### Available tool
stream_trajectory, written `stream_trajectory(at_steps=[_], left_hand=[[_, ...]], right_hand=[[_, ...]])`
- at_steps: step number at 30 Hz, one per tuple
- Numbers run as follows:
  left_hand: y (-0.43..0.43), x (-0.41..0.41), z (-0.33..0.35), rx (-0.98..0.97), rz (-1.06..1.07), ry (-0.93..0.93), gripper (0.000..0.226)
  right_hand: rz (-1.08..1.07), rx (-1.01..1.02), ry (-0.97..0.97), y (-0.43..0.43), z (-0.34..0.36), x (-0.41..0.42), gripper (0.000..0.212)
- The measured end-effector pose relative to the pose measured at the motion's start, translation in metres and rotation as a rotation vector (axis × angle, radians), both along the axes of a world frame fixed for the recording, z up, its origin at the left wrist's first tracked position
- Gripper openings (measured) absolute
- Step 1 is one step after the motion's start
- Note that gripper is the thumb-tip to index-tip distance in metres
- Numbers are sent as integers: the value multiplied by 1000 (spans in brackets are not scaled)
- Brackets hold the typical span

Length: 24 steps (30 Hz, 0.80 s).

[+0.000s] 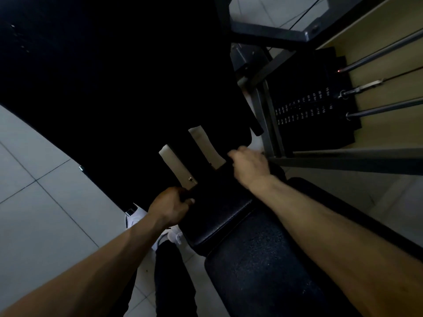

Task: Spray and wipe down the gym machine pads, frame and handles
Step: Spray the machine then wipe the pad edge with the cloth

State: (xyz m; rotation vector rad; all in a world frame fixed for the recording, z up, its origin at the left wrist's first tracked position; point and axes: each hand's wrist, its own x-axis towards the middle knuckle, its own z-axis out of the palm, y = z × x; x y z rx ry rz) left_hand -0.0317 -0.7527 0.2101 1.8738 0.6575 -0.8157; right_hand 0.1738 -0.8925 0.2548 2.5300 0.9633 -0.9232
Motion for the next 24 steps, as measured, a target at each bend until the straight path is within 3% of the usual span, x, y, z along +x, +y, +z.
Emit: stream_trajectory(at_steps=[4,6,8,10,13,15,18,20,24], left_hand=[[-2,8,1,53,-19,40,21],[-3,16,3,64,-4,73,27],[-5,25,11,29,27,31,49],[-11,38,22,-130,112,-11,69],[-28,60,36,-349,81,41,98],[-38,66,38,-368,-6,75,119],[-41,65,36,-364,-44,82,130],[-39,67,34,-397,-33,99,127],[-37,71,32,-429,-40,117,119]], right_hand=[[140,67,316,26,-2,-68,38],[148,84,374,27,-3,-64,37],[79,68,304,17,-1,-34,44],[-31,23,148,1,1,5,47],[-297,-17,-18,-15,-4,51,34],[-540,-42,109,-20,-9,68,24],[-781,5,431,-27,-11,88,29],[-783,-12,527,-38,0,94,32],[-577,-212,569,-58,60,110,22]])
